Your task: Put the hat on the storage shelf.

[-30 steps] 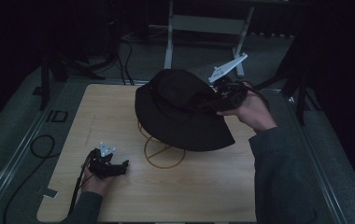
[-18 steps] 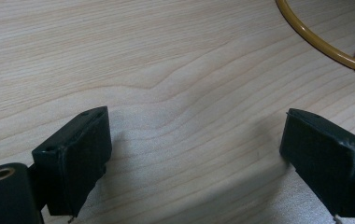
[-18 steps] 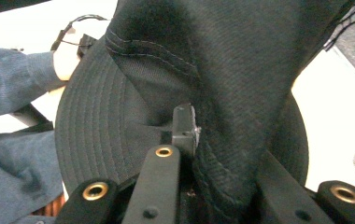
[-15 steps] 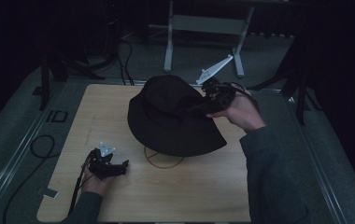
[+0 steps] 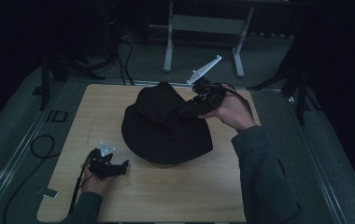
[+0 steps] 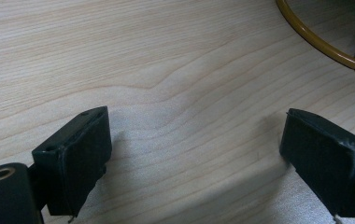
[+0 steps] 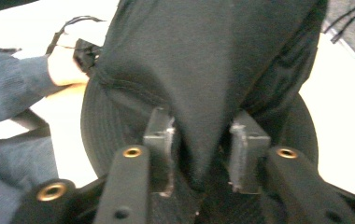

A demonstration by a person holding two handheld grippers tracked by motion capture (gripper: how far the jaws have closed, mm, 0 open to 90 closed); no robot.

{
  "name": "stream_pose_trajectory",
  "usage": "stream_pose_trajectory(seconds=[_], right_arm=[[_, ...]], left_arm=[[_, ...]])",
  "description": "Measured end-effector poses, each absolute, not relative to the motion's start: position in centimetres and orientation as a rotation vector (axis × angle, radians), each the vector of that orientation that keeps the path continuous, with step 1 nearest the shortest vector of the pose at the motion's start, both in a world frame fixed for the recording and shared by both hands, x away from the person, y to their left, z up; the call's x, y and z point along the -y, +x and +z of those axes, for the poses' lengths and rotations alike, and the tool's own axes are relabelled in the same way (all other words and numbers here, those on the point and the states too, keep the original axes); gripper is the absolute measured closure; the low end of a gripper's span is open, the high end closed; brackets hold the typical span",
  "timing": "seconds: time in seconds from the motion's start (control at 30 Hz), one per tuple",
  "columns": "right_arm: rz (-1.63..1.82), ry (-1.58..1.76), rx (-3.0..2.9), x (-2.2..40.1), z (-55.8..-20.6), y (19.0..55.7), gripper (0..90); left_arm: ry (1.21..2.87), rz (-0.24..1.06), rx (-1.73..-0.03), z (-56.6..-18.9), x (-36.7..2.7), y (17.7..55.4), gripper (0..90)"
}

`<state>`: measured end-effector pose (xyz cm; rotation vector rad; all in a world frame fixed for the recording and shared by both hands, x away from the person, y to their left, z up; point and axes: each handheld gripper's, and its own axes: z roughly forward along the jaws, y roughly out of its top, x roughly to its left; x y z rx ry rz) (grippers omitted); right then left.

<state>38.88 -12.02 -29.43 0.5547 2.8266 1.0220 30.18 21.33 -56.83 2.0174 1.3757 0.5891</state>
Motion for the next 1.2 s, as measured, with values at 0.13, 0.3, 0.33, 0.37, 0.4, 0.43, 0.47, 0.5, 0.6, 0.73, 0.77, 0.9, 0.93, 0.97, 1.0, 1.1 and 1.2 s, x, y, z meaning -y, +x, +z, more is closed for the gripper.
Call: stream_pose_trajectory(seconds=[0.13,0.3,0.33,0.37,0.4,0.43,0.47,0.5,0.6,0.73,0.77,0.9,0.93,0.97,1.0,1.1,1.2], right_arm=[[0.978,0.613,-2.800,12.1,-29.5,39.0,42.8],[0.901,0.683,-2.788,12.1,-29.8,39.0,26.3],[0.905,0.679,-2.786,12.2,-29.9,38.9,25.8],[0.907,0.674,-2.787,12.3,-29.9,38.9,25.3],[0.905,0.665,-2.793,12.3,-30.0,38.8,23.6],[0.894,0.661,-2.793,12.4,-30.0,38.8,22.4],[0.882,0.658,-2.795,12.4,-30.1,38.7,22.5],[0.879,0.658,-2.803,12.5,-30.2,38.7,21.8],[0.872,0.653,-2.805,12.6,-30.4,38.6,21.4],[0.869,0.652,-2.806,13.2,-30.8,38.5,21.1],[0.871,0.653,-2.806,13.3,-30.9,38.5,21.1],[0.888,0.657,-2.802,13.7,-31.1,38.5,20.7],[0.895,0.657,-2.801,13.8,-31.2,38.4,20.7],[0.894,0.658,-2.798,13.9,-31.2,38.4,20.6],[0.893,0.658,-2.796,13.9,-31.3,38.4,20.6],[0.897,0.655,-2.797,14.0,-31.5,38.3,20.5],[0.904,0.641,-2.796,14.0,-31.7,38.2,20.6]], left_arm=[[2.014,0.588,-1.378,-56.8,-21.3,30.2,9.4],[2.014,0.589,-1.378,-56.8,-21.3,30.2,9.4],[2.014,0.589,-1.378,-56.8,-21.3,30.2,9.4],[2.014,0.589,-1.378,-56.8,-21.3,30.2,9.4],[2.014,0.589,-1.378,-56.8,-21.3,30.2,9.4],[2.014,0.589,-1.378,-56.8,-21.3,30.2,9.4],[2.015,0.589,-1.377,-56.8,-21.3,30.2,9.4],[2.014,0.588,-1.378,-56.8,-21.3,30.2,9.4],[2.015,0.588,-1.378,-56.8,-21.3,30.2,9.4],[2.015,0.587,-1.378,-56.8,-21.3,30.2,9.4],[2.016,0.587,-1.378,-56.8,-21.3,30.2,9.4],[2.016,0.587,-1.378,-56.8,-21.3,30.2,9.4],[2.015,0.587,-1.378,-56.8,-21.3,30.2,9.4],[2.015,0.586,-1.378,-56.8,-21.3,30.2,9.4],[2.016,0.586,-1.378,-56.8,-21.3,30.2,9.4],[2.016,0.586,-1.378,-56.8,-21.3,30.2,9.4],[2.015,0.586,-1.378,-56.8,-21.3,30.2,9.4]])
